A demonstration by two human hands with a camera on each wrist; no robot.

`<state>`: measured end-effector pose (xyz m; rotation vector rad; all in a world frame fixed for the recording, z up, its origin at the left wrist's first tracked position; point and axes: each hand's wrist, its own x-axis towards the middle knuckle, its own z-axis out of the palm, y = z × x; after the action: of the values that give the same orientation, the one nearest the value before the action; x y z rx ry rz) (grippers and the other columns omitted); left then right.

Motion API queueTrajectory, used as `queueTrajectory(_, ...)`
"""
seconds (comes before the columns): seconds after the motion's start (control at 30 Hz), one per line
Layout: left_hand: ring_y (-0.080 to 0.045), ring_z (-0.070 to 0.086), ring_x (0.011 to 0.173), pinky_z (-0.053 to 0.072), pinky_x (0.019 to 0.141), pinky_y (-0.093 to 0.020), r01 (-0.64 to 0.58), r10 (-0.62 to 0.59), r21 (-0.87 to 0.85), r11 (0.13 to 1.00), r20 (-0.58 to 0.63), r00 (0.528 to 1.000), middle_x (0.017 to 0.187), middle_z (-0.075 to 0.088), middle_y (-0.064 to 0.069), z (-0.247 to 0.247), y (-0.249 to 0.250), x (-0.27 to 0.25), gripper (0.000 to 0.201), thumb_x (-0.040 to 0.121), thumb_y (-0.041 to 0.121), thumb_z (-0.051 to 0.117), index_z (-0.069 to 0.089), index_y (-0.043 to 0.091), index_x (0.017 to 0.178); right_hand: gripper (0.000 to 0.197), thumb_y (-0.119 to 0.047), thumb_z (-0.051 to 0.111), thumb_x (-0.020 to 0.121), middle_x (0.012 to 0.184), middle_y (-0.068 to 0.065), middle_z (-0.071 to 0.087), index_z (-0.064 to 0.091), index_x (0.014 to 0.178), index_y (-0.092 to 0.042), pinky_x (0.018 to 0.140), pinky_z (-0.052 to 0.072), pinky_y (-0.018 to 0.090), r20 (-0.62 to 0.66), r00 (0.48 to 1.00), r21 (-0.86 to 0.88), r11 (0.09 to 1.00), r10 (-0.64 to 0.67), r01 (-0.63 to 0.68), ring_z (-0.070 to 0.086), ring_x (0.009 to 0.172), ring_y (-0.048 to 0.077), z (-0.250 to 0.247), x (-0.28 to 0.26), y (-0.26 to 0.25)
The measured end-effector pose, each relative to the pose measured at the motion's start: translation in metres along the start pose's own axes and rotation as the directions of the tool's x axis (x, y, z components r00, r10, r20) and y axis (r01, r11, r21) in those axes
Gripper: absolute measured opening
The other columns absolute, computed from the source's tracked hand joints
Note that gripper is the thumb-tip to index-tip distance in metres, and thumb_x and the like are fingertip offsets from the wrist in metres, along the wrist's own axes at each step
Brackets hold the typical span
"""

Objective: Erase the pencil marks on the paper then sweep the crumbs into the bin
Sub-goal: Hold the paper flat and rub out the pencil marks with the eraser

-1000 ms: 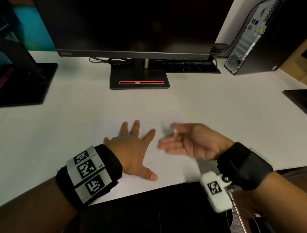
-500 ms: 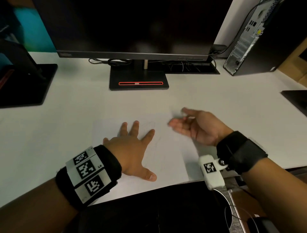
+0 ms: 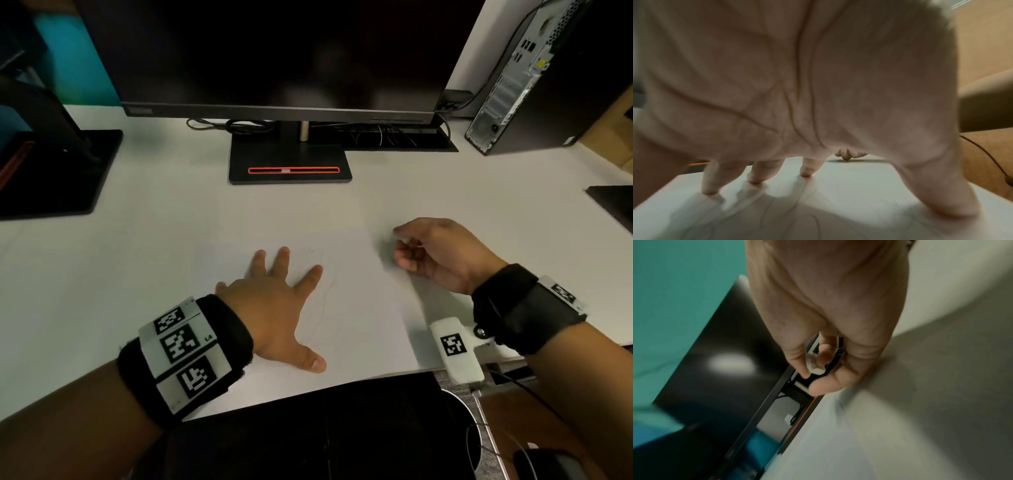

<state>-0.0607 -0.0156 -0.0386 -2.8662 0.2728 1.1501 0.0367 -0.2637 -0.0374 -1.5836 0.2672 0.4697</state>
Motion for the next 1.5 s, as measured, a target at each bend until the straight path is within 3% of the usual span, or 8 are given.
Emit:
queueTrajectory(0.33, -0.037, -0.030, 0.148, 0.025, 0.115, -0.068, 0.014, -0.014, -0.004, 1.000, 0.018, 1.000, 0.159, -0.040, -0.002, -0.012, -0.004, 0.008, 0.139, 0.056, 0.094, 0.062, -0.032, 0.049, 0.147, 0.008, -0.020, 0.073, 0.085, 0.066, -0.005, 0.065, 0.068, 0.079, -0.019, 0.059, 0.048, 0.018, 0.524, 0.848, -0.743, 0.447, -0.073, 0.498, 0.056, 0.055, 0.004, 0.033, -0.039, 0.004)
queueTrajectory(0.63, -0.037, -0.031, 0.148, 0.027, 0.113, -0.068, 0.002, -0.002, -0.007, 1.000, 0.000, 1.000, 0.159, -0.040, -0.002, -0.010, -0.005, 0.011, 0.138, 0.057, 0.093, 0.063, -0.031, 0.049, 0.147, 0.011, -0.018, 0.061, 0.089, 0.078, -0.004, 0.068, 0.072, 0.088, -0.020, 0.068, 0.047, 0.019, 0.735, 0.677, -0.659, 0.202, -0.030, 0.724, 0.060, 0.072, 0.012, 0.056, -0.052, 0.012)
queueTrajectory(0.73, -0.037, -0.032, 0.147, 0.027, 0.113, -0.069, -0.003, 0.003, -0.014, 1.000, 0.001, 1.000, 0.159, -0.040, -0.002, -0.010, -0.005, 0.011, 0.138, 0.057, 0.092, 0.064, -0.031, 0.048, 0.147, 0.010, -0.018, 0.059, 0.088, 0.070, -0.004, 0.063, 0.065, 0.080, -0.018, 0.064, 0.044, 0.022, 0.688, 0.706, -0.698, 0.116, -0.169, 0.707, 0.056, 0.064, 0.011, 0.048, -0.040, 0.009)
queueTrajectory(0.93, -0.037, -0.031, 0.147, 0.028, 0.113, -0.068, -0.005, 0.005, -0.021, 1.000, -0.012, 1.000, 0.159, -0.040, -0.002, -0.008, -0.006, 0.013, 0.138, 0.057, 0.092, 0.064, -0.030, 0.049, 0.147, 0.012, -0.021, 0.067, 0.084, 0.060, -0.008, 0.055, 0.059, 0.077, -0.015, 0.056, 0.036, 0.014, 0.741, 0.660, -0.646, 0.139, -0.123, 0.751, 0.050, 0.056, 0.009, 0.058, -0.057, 0.016)
queueTrajectory(1.07, -0.037, -0.032, 0.147, 0.026, 0.113, -0.069, -0.007, 0.007, -0.021, 1.000, -0.007, 1.000, 0.159, -0.040, -0.002, -0.009, -0.005, 0.012, 0.139, 0.056, 0.091, 0.065, -0.031, 0.048, 0.147, 0.015, -0.020, 0.062, 0.082, 0.056, -0.003, 0.051, 0.054, 0.071, -0.012, 0.055, 0.042, 0.028, 0.629, 0.738, -0.742, 0.094, -0.245, 0.663, 0.045, 0.051, 0.013, 0.051, -0.041, 0.011)
queueTrajectory(1.23, -0.037, -0.032, 0.147, 0.028, 0.113, -0.069, -0.003, 0.003, -0.015, 1.000, 0.000, 1.000, 0.158, -0.042, -0.002, -0.008, -0.005, 0.013, 0.142, 0.054, 0.092, 0.066, -0.033, 0.049, 0.146, 0.013, -0.018, 0.068, 0.081, 0.059, -0.002, 0.056, 0.061, 0.073, -0.010, 0.056, 0.039, 0.016, 0.780, 0.622, -0.605, 0.171, -0.070, 0.778, 0.051, 0.058, 0.014, 0.065, -0.062, 0.016)
queueTrajectory(1.37, -0.038, -0.033, 0.147, 0.028, 0.113, -0.069, -0.001, 0.001, -0.009, 1.000, 0.008, 1.000, 0.158, -0.042, -0.003, -0.010, -0.004, 0.011, 0.141, 0.055, 0.091, 0.065, -0.033, 0.048, 0.146, 0.019, -0.021, 0.064, 0.082, 0.055, -0.002, 0.051, 0.056, 0.067, -0.013, 0.054, 0.036, 0.018, 0.668, 0.715, -0.708, 0.119, -0.208, 0.696, 0.046, 0.053, 0.014, 0.054, -0.043, 0.011)
queueTrajectory(1.5, -0.039, -0.032, 0.147, 0.028, 0.113, -0.069, 0.000, 0.000, -0.005, 1.000, 0.007, 1.000, 0.158, -0.042, -0.003, -0.008, -0.005, 0.012, 0.142, 0.054, 0.093, 0.065, -0.033, 0.048, 0.146, 0.016, -0.019, 0.066, 0.082, 0.056, -0.004, 0.054, 0.058, 0.069, -0.014, 0.055, 0.039, 0.017, 0.767, 0.633, -0.613, 0.168, -0.110, 0.772, 0.050, 0.056, 0.015, 0.064, -0.062, 0.021)
